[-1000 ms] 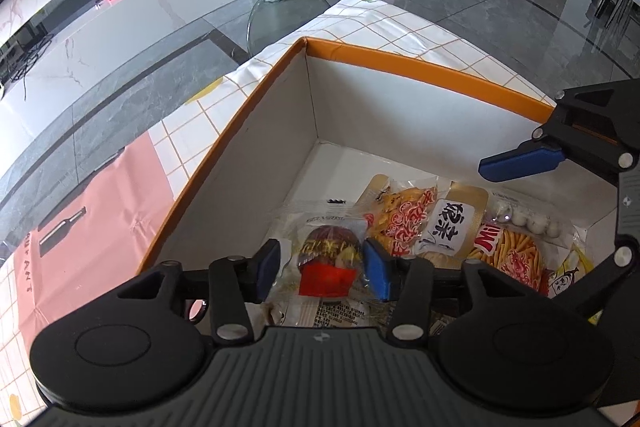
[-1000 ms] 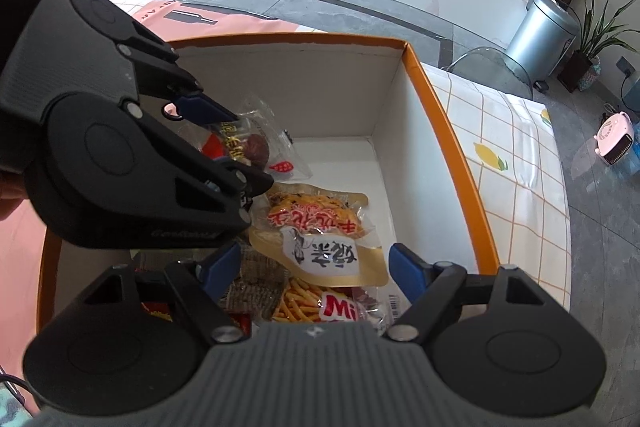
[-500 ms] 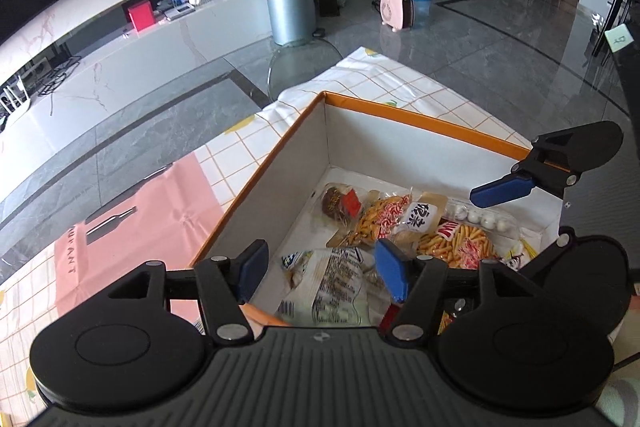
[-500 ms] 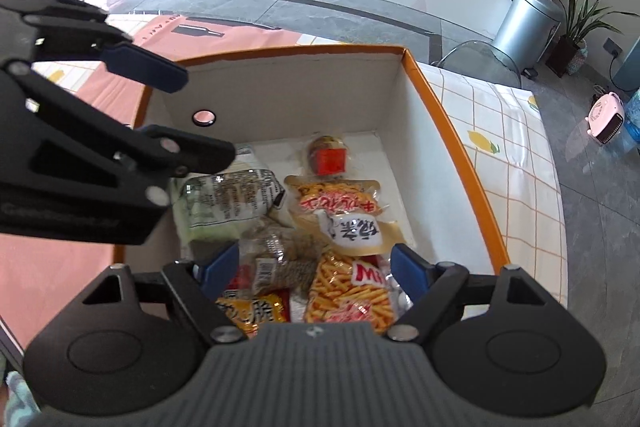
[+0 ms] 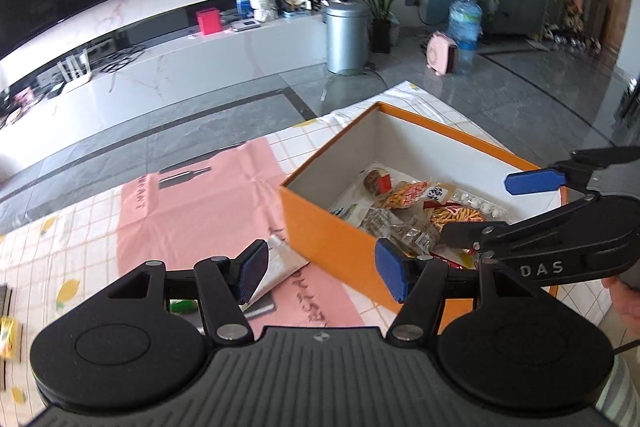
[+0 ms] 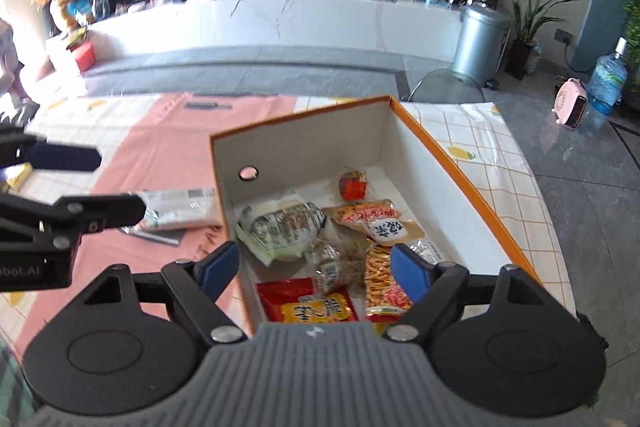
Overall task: Organize snacks
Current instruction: 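Move both tools back toward the white wafer bar and green sausage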
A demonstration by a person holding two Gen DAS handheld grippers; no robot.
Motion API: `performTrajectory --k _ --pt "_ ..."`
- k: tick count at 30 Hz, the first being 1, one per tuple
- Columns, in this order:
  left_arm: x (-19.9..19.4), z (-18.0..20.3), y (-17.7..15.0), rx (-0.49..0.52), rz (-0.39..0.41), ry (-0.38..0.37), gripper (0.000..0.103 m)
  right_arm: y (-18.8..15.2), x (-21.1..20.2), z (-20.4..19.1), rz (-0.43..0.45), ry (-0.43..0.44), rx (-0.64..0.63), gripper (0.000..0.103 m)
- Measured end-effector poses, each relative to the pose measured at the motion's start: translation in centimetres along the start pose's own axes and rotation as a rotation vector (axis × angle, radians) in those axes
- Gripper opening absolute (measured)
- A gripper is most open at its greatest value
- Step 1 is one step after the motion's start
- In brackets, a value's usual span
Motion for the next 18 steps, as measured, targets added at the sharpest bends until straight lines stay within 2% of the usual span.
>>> performTrajectory --k 7,11,14,18 --pt "-4.8 -3.2 -3.5 -0.126 0.104 0.073 0.072 -1.8 -4.8 -3.2 0.115 0.036 0.139 0.080" --pt "-5.8 -5.6 -6.1 -0.191 0.095 0.082 0.072 -3.7 -6.2 -6.1 0.173 0.062 0.181 0.080" --pt "-6.2 -7.1 -7.7 -0.226 0.088 0.091 0.072 -5.7 -5.8 -8.8 0.172 0.085 0.191 0.080" --pt "-6.4 -9.1 -9.3 -0.285 0.091 0.067 0.072 -7.2 -4.2 -11.5 0.117 0.071 0.185 0.080"
Point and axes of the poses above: each gripper's, at about its wrist camera, not at the fingertips, and x roughly the way its jaws point, z to its right, y to its top, the point moved 4 cm from there along x, roughly the way its jaws point, and after that the axes turned 14 degrees about -y, right-handed, at the moved point
